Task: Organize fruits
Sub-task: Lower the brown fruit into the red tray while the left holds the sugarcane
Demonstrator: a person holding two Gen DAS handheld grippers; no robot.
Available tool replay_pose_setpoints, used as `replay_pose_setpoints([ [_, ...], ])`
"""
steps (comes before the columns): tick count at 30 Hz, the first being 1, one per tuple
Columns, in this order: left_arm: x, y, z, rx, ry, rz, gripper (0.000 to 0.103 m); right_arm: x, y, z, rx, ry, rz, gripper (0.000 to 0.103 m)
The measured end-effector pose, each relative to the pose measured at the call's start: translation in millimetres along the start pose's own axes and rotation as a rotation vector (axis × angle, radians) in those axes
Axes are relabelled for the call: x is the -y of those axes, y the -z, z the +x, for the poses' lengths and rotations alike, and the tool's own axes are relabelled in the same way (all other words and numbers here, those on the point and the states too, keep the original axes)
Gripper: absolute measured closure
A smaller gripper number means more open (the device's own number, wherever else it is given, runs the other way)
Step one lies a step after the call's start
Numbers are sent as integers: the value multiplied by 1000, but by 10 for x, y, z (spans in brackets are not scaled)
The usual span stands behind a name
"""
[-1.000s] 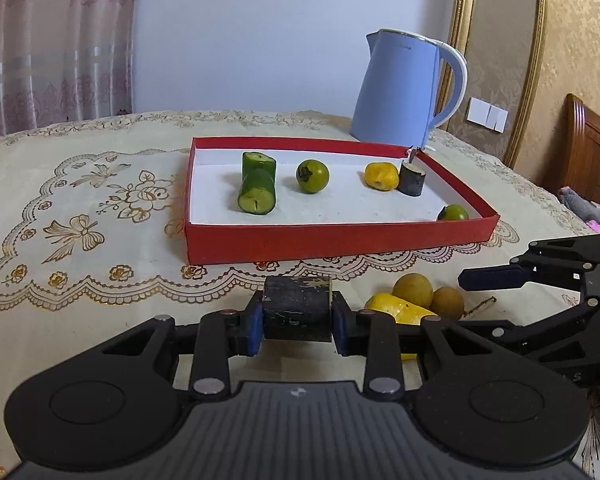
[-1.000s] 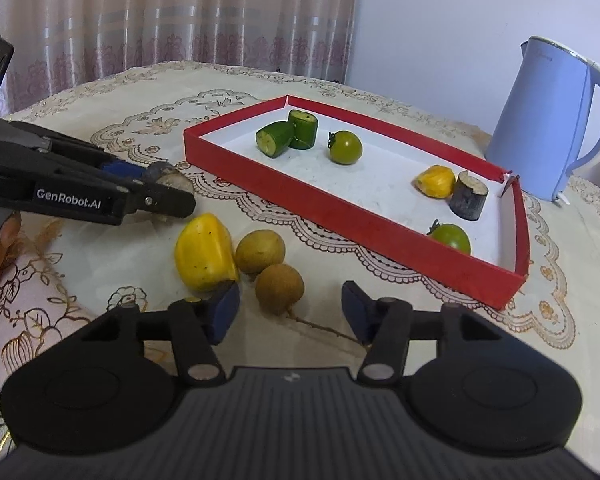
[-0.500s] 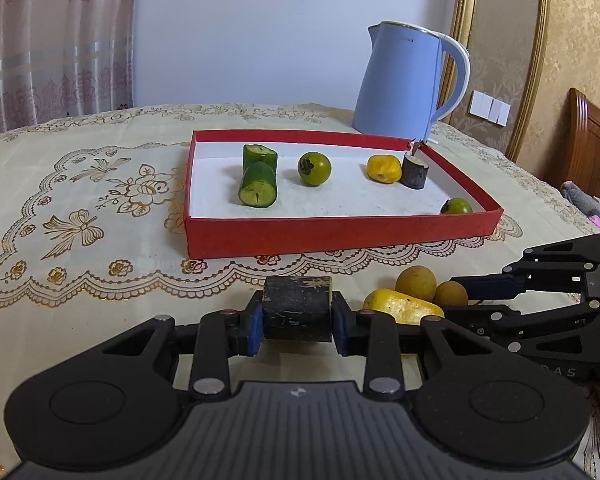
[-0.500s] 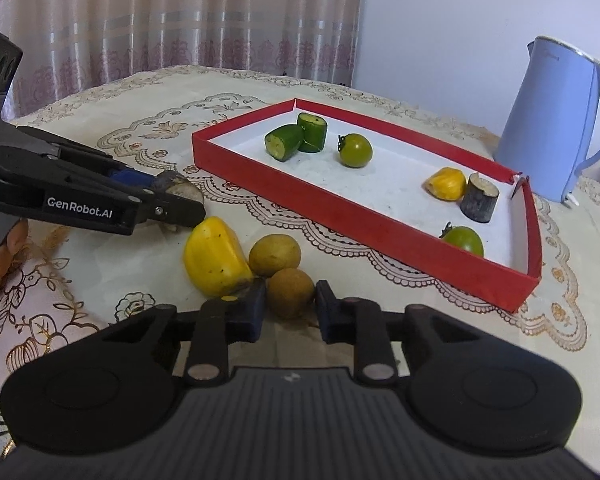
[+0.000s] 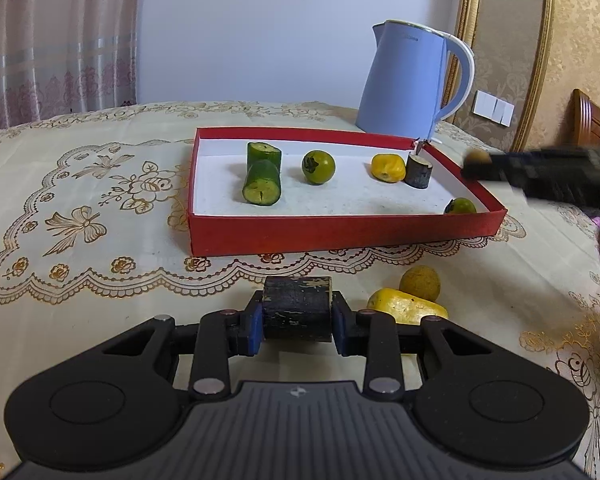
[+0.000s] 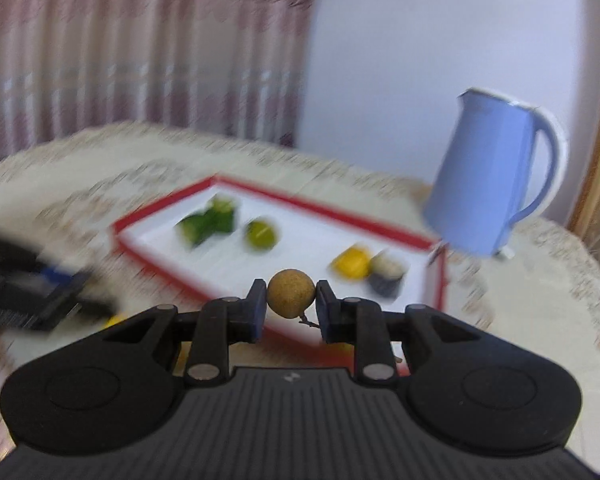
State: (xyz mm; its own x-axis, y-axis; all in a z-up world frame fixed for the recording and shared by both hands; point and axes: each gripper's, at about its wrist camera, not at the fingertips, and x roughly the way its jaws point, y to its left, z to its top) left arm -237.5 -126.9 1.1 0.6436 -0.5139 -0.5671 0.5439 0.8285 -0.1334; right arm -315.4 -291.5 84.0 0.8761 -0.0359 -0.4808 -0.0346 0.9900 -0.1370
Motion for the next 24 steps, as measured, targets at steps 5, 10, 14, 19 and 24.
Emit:
replay_pose_setpoints([
  [5, -18, -4, 11, -6, -5, -14, 71, 260, -11, 464, -65, 2, 82, 79],
  [10, -17, -6, 19, -5, -8, -18, 71, 317, 53, 683, -100, 0, 92, 79],
  [14, -16, -7, 23, -5, -11, -20, 71, 386, 98, 816, -128, 4, 97, 79],
  [19, -26, -5, 25, -5, -17, -25, 71, 469, 140, 939, -140, 9, 126, 79],
  [24, -21, -8, 30, -6, -20, -24, 71, 508, 185, 1026, -142, 2, 139, 78],
])
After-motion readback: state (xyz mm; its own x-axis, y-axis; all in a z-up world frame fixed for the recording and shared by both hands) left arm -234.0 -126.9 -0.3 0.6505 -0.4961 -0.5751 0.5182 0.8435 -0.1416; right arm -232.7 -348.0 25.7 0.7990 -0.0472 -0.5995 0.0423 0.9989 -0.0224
